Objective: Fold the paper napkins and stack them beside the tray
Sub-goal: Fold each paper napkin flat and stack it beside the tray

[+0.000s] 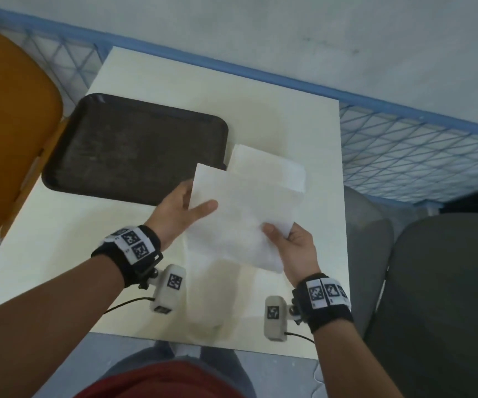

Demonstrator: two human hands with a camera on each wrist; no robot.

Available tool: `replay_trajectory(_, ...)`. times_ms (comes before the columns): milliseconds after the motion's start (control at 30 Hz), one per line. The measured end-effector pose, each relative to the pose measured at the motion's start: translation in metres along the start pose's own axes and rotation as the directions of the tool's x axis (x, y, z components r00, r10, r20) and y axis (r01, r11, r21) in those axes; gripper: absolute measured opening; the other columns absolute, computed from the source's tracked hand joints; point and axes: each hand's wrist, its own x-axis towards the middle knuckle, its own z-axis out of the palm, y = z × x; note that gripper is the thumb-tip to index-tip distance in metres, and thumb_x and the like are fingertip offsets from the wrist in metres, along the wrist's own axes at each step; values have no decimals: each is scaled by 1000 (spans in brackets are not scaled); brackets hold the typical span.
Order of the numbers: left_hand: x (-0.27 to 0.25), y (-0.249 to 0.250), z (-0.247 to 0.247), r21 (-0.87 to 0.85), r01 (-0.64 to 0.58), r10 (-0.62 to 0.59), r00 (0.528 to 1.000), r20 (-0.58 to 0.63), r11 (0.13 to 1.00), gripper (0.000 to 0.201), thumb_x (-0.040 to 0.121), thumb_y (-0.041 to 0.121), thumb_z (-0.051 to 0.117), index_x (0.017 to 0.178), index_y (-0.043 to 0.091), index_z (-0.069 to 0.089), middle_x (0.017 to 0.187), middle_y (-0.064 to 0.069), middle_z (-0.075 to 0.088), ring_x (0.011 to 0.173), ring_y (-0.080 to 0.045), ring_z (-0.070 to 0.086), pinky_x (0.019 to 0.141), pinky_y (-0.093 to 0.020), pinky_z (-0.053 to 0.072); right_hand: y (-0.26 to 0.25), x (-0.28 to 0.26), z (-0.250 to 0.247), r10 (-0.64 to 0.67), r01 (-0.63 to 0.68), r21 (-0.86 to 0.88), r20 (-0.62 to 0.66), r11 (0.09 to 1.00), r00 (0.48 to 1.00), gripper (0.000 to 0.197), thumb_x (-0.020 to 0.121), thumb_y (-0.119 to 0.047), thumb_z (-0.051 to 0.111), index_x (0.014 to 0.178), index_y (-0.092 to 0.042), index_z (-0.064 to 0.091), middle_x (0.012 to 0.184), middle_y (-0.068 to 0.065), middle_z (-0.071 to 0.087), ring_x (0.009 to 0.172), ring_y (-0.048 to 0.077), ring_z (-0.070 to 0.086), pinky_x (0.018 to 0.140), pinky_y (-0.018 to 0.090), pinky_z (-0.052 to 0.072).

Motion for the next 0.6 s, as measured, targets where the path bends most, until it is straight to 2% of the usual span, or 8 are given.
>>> replay_trajectory(100,-15,-22,-6,-120,124,-97,972,212,985,38,90,12,69,127,19,62,116,1,73,104,-17,71,89,-45,58,2,-13,1,11,-11,23,-31,1000,999,12,91,-20,74,101,-13,77,88,-3,79,74,7,74,61,15,53)
replay_trajectory(200,-20,-31,-13,-107,105,-78,971,227,989,27,90,7,67,116,11,70,112,-9,74,103,-30,71,94,-53,54,2,-22,0,-12,12,-9,-22,1000,1000,11,91,-18,74,101,-14,77,90,-5,79,78,7,73,63,13,52)
replay_trajectory(267,-21,-30,-18,-83,65,-45,973,227,994,24,89,4,67,113,8,71,109,-11,75,101,-31,71,93,-51,55,-1,-25,-3,-42,42,-16,1,999,999,11,91,-10,73,100,-14,78,92,-3,79,80,4,73,65,11,52)
replay_trajectory(333,-23,-27,-23,-40,-3,12,976,218,999,22,88,2,69,109,7,74,106,-10,76,100,-29,72,89,-43,58,-2,-27,-8,-67,67,18,21,998,998,16,87,-2,70,95,-13,79,100,2,79,92,8,73,72,15,53)
replay_trajectory(433,-23,-23,-29,33,-145,134,967,215,989,22,84,-8,69,94,9,79,108,-4,76,103,-20,70,88,-29,56,2,-26,-17,-29,-4,340,93,940,995,27,81,4,48,82,-4,74,120,14,71,113,26,66,88,37,51)
replay_trajectory(467,-24,-24,-29,79,-201,178,957,231,976,25,84,-8,69,90,13,80,110,1,75,105,-16,69,91,-26,54,3,-25,-20,12,-60,420,116,906,993,27,81,0,46,83,-3,73,123,15,69,113,30,64,89,43,48)
replay_trajectory(533,-26,-25,-28,189,-283,225,934,278,940,27,84,-4,71,89,20,81,112,8,73,105,-6,67,93,-18,50,6,-26,-21,58,-104,438,119,893,991,20,85,-13,53,90,-6,71,121,13,69,105,31,64,87,44,45)
replay_trajectory(600,-28,-29,-27,261,-321,230,917,325,910,30,83,-4,72,93,24,80,110,15,72,103,2,65,90,-9,46,16,-27,-20,43,-56,273,55,960,998,8,87,-10,66,92,-14,71,108,2,72,95,26,64,85,42,45)
